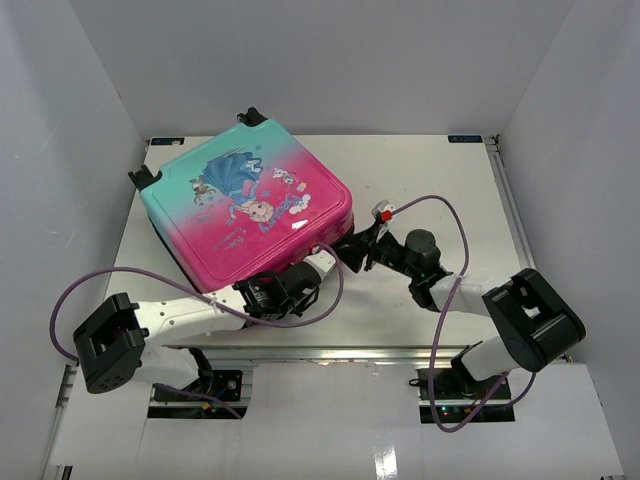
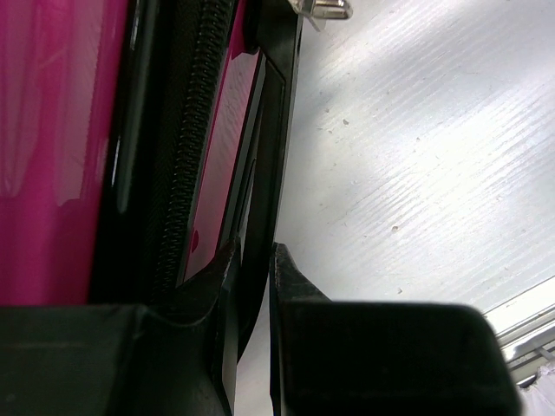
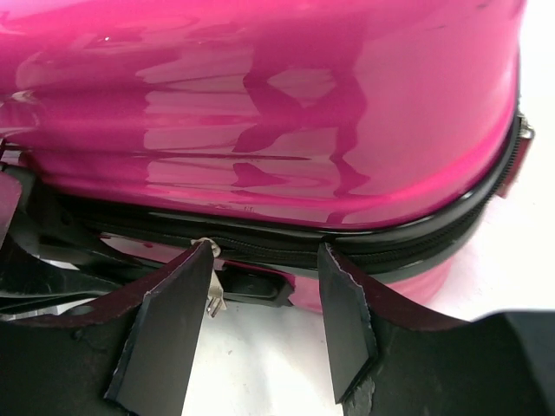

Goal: Pack the luggage

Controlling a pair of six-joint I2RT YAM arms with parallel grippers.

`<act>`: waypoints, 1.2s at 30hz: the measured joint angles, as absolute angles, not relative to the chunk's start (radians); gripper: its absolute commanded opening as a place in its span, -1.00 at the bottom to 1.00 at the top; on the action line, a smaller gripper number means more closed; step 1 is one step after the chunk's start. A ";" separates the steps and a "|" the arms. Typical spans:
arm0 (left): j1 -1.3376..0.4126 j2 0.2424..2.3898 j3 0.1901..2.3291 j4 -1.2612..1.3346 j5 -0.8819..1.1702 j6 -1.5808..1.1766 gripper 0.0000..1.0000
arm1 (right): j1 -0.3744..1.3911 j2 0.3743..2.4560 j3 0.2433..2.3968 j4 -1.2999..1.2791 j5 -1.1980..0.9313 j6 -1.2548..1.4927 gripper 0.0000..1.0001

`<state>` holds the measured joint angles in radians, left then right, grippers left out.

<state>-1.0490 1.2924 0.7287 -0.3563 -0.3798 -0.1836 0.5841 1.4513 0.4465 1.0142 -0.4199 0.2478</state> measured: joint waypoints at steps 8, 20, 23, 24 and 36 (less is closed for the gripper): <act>-1.045 1.283 0.717 -0.340 -0.370 -0.182 -1.00 | 0.671 1.460 0.446 1.017 -0.371 0.239 0.20; -1.043 1.267 0.704 -0.322 -0.365 -0.176 -1.00 | 0.813 1.466 0.444 0.979 -0.150 0.261 0.13; -1.042 1.261 0.697 -0.314 -0.363 -0.176 -1.00 | 0.826 1.470 0.445 0.976 -0.115 0.262 0.11; -1.042 1.260 0.697 -0.314 -0.363 -0.176 -1.00 | 0.830 1.472 0.445 0.976 -0.106 0.262 0.10; -1.036 1.260 0.696 -0.310 -0.363 -0.177 -1.00 | 0.845 1.512 0.462 0.993 -0.028 0.246 -0.39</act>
<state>-1.0359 1.2602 0.6956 -0.3099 -0.3626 -0.1768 0.8448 1.5120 0.4622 0.9928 -0.0276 0.2462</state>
